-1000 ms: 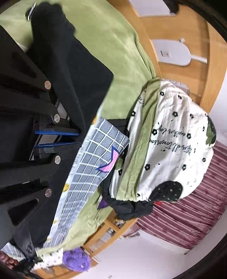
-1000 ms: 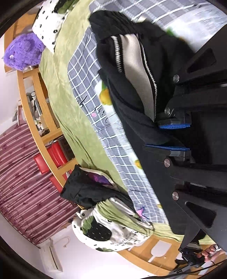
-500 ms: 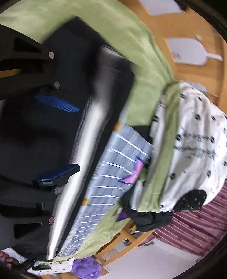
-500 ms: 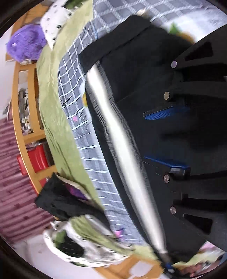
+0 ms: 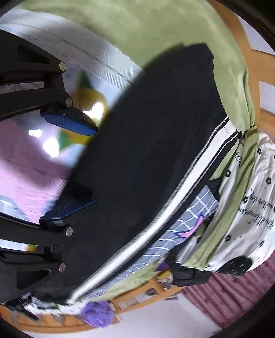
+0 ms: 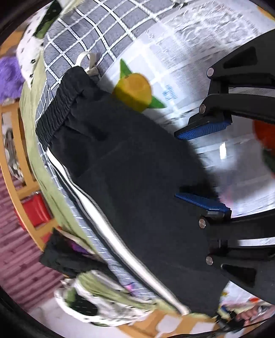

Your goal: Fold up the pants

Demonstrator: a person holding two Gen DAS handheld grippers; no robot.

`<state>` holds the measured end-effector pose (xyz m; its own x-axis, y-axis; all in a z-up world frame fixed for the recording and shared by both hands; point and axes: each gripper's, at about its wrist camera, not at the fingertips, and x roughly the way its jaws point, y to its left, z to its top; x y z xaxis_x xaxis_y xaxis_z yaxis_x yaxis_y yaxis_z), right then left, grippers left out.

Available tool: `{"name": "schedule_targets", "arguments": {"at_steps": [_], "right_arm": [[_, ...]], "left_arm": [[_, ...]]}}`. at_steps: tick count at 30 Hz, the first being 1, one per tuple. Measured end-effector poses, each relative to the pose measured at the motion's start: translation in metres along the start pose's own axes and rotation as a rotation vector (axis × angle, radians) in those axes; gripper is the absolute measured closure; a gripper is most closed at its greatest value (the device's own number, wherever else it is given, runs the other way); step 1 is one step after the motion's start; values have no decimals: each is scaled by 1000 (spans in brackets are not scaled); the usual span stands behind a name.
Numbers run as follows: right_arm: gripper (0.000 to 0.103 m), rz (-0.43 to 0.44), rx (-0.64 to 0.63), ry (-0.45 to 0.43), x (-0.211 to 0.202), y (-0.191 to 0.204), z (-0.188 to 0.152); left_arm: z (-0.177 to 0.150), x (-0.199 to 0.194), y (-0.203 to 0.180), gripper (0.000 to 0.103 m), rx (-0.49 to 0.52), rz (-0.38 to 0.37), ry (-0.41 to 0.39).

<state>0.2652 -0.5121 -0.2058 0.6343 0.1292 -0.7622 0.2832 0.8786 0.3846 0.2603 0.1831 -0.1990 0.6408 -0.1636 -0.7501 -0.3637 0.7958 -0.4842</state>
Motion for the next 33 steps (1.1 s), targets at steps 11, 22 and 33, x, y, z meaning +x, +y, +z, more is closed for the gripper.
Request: {"name": "schedule_targets", "arguments": {"at_steps": [11,22,33], "right_arm": [[88,74,256,-39,32,-25,54],[90,56,100,-73,-112,-51,24],[79,6,160,36,-129,-131,-60]], "left_arm": [[40,19,-25,91,-10,69,-40],[-52,-105,-46,92,256,-36,20],[-130,-113,-6,68,268,159,157]]}}
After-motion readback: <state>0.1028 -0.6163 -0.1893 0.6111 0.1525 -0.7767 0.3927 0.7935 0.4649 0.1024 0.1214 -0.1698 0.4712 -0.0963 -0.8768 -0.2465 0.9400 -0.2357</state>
